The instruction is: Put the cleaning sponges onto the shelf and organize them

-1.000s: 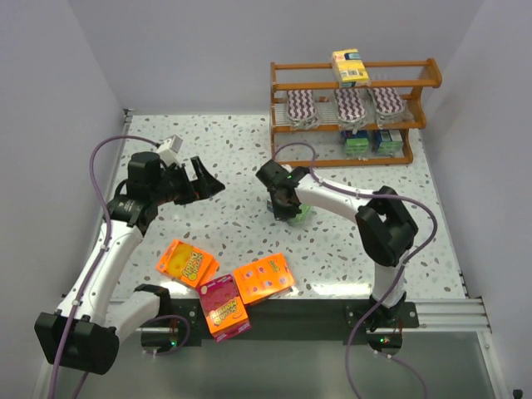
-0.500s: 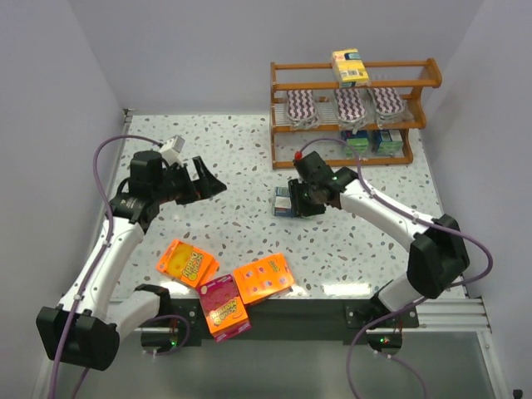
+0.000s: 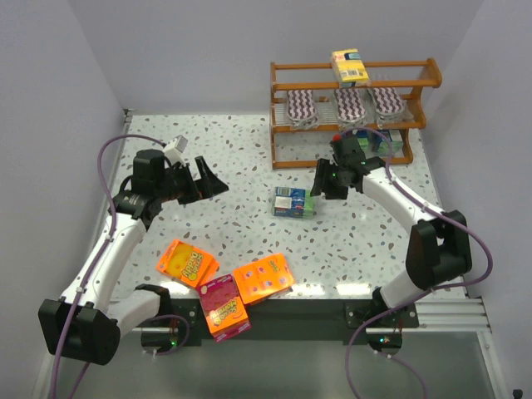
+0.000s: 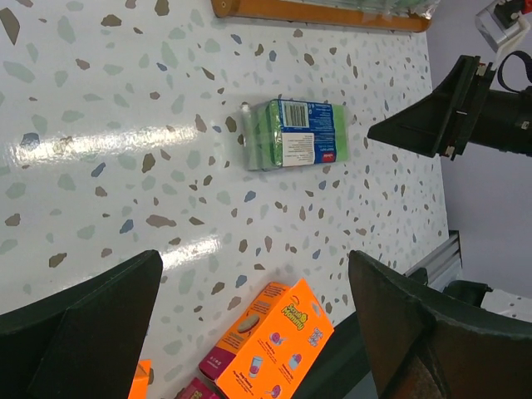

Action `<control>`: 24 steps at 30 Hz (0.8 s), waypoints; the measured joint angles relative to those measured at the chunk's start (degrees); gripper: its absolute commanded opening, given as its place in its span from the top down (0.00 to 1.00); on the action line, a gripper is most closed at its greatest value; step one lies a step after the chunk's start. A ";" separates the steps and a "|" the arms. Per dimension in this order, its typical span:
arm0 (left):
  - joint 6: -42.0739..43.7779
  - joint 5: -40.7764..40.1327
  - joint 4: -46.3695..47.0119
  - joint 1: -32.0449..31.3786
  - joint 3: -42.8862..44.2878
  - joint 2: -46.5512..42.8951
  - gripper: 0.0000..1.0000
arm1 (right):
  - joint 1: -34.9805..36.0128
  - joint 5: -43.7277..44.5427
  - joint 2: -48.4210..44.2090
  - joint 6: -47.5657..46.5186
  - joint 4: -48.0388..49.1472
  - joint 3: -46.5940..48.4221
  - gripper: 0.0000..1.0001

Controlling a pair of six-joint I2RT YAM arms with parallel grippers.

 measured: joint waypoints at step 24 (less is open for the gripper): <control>0.48 0.42 -0.04 0.00 0.00 1.62 0.00 | -9.73 -21.55 5.97 10.47 17.29 -9.31 1.00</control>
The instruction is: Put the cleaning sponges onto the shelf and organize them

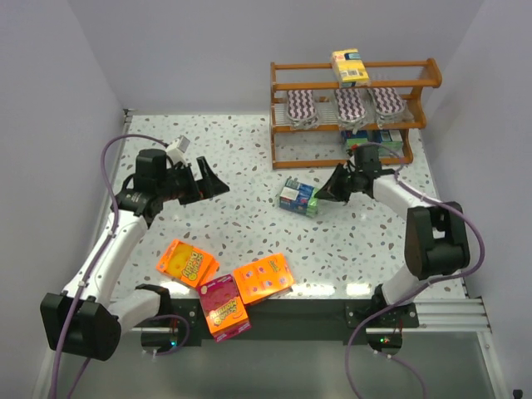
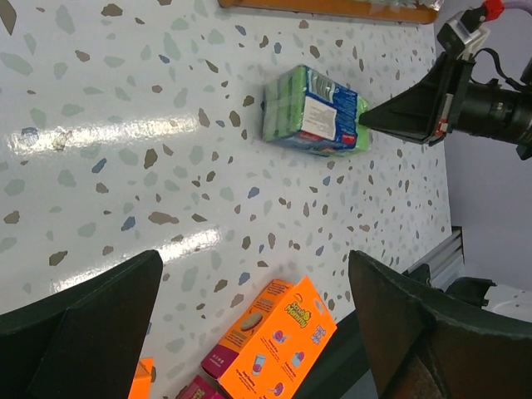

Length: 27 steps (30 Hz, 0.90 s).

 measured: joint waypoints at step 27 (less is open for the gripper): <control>1.79 1.03 0.02 0.33 0.07 4.24 0.00 | -4.28 16.81 -1.90 36.44 13.84 1.99 1.00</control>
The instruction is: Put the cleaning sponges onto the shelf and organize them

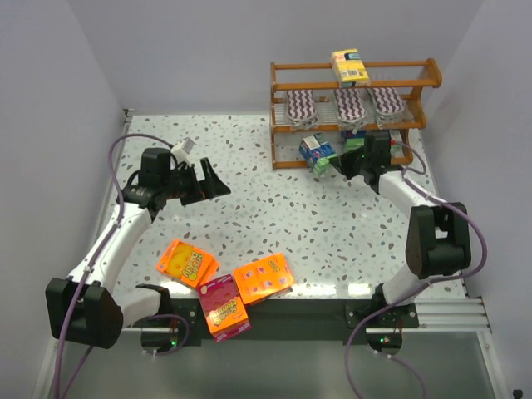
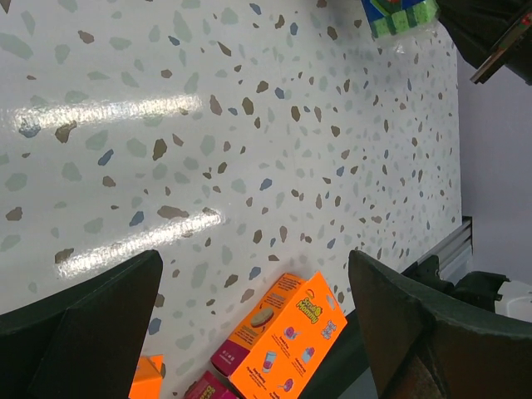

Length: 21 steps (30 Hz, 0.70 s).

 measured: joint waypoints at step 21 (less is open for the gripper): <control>0.09 0.44 -0.04 0.35 1.68 3.65 0.00 | 9.01 22.93 13.66 15.13 8.79 7.78 1.00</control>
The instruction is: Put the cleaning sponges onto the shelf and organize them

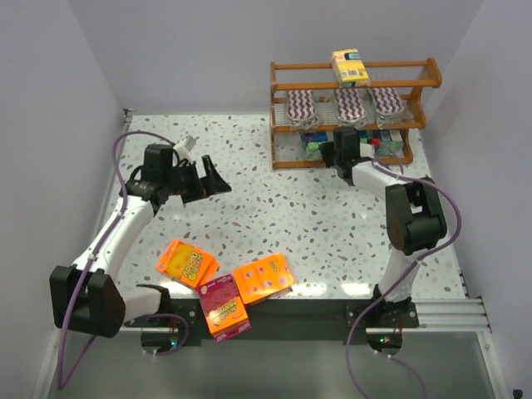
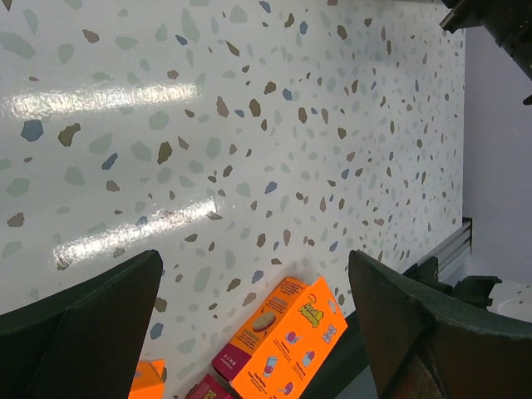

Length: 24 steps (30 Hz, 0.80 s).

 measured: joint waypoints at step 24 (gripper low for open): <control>-0.15 -0.04 -0.31 0.02 3.48 4.07 0.00 | 2.38 7.10 5.14 4.20 -4.24 6.64 0.95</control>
